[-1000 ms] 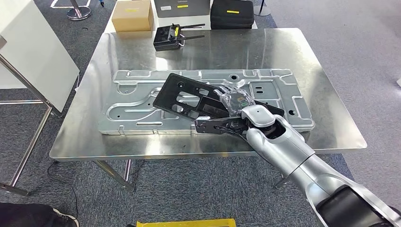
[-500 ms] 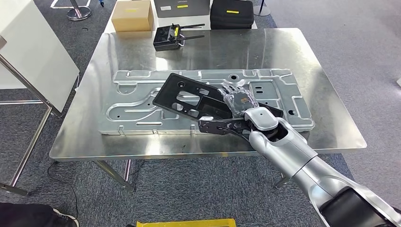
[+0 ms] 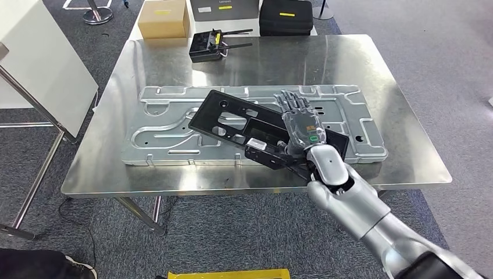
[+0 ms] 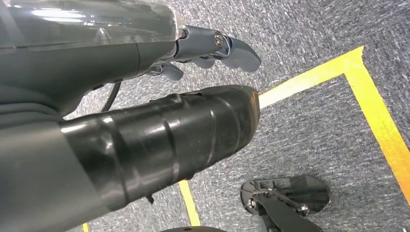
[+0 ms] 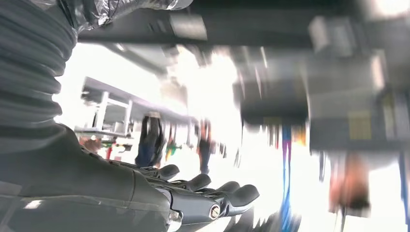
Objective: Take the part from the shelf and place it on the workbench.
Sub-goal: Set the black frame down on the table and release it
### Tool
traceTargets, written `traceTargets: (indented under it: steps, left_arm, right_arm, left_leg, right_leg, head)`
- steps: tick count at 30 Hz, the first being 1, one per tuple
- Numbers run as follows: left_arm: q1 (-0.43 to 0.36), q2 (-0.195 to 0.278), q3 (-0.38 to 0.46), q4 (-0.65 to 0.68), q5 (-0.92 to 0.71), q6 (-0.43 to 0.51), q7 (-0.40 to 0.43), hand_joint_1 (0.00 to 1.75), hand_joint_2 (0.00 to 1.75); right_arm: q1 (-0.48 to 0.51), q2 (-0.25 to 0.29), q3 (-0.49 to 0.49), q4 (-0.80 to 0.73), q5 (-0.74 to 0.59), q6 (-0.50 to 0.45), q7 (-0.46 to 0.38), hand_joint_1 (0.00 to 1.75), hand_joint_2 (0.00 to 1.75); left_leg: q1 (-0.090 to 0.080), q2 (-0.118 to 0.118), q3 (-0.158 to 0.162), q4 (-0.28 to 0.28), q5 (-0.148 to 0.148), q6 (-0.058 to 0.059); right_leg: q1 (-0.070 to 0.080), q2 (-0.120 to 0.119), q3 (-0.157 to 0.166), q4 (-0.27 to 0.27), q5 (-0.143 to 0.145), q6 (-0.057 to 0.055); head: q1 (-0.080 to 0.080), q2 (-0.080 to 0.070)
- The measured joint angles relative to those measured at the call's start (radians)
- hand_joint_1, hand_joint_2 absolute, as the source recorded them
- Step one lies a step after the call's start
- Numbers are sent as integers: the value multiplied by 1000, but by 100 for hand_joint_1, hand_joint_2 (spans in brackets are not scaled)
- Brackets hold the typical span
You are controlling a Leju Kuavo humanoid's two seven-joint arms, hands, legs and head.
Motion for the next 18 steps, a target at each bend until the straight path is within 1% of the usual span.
traceTargets:
  steps: [2, 3, 4, 5, 6, 7, 9, 10, 11, 12, 15, 18]
  left_arm:
    - [0, -1, 0, 0, -2, 3, 0, 0, 0]
    - [0, -2, 0, 0, -5, 6, 1, 0, 0]
    - [1, -3, 0, 0, -8, 10, 2, 0, 0]
    - [1, -4, 0, 0, -10, 14, 4, 0, 0]
    - [2, -6, 0, 0, -13, 18, 6, 0, 0]
    - [3, -6, 0, 0, -14, 22, 8, 0, 0]
    - [4, -9, -1, 0, -14, 28, 10, 0, 0]
    - [4, -10, -1, 0, -14, 30, 10, 0, 0]
    - [4, -11, -1, 0, -13, 33, 9, 0, 0]
    - [4, -12, -1, 0, -12, 33, 7, 0, 0]
    - [4, -13, -1, 0, -10, 34, 4, 0, 0]
    - [3, -13, 0, 0, -10, 35, 4, 0, 0]
  right_arm:
    - [124, -1, -71, -108, 93, -178, -17, 0, 175]
    - [192, 1, -108, -167, 135, -241, -40, 0, 175]
    - [267, 9, -155, -239, 173, -291, -87, 0, 175]
    - [346, 28, -210, -317, 189, -324, -168, 0, 175]
    - [430, 65, -276, -402, 175, -340, -289, 0, 175]
    - [511, 113, -347, -485, 137, -348, -435, 0, 175]
    - [646, 229, -492, -632, 25, -356, -735, 0, 175]
    - [697, 276, -552, -692, -14, -360, -838, 0, 175]
    - [740, 312, -604, -746, -39, -363, -898, 0, 175]
    - [776, 340, -644, -791, -52, -363, -911, 0, 175]
    - [845, 399, -720, -881, -71, -363, -862, 0, 175]
    - [870, 420, -757, -924, -81, -363, -850, 0, 175]
  left_leg:
    - [0, -1, 0, 0, -1, 0]
    - [0, -2, -1, 0, -1, 0]
    - [0, -3, -1, 0, -2, 0]
    - [0, -3, -2, 0, -2, 1]
    - [0, -4, -2, 0, -2, 1]
    - [0, -4, -3, 0, -3, 1]
    - [0, -4, -3, -1, -3, 1]
    - [0, -4, -3, -1, -4, 1]
    - [1, -4, -3, -1, -4, 1]
    - [1, -4, -3, -1, -4, 1]
    - [0, -2, -2, -1, -4, 1]
    - [0, -1, 0, -1, -3, 1]
  right_leg:
    - [0, -1, 0, 0, -1, 0]
    - [0, -2, 0, 0, -1, 0]
    - [0, -3, 0, 0, -1, 1]
    - [0, -3, 0, 0, -2, 1]
    - [0, -3, -1, 0, -2, 1]
    - [0, -3, -1, 0, -3, 1]
    - [0, -3, -2, 0, -4, 1]
    - [0, -3, -1, 0, -4, 1]
    - [1, -3, -1, 0, -4, 1]
    - [1, -3, -1, 0, -4, 1]
    - [0, -1, 0, 0, -3, 1]
    - [0, -1, 2, -1, -2, 3]
  head:
    - [0, 0]
    - [0, 0]
    - [0, 0]
    - [0, 0]
    - [0, 0]
    - [0, 0]
    - [0, 0]
    - [0, 0]
    - [0, 0]
    - [0, 0]
    - [0, 0]
    - [0, 0]
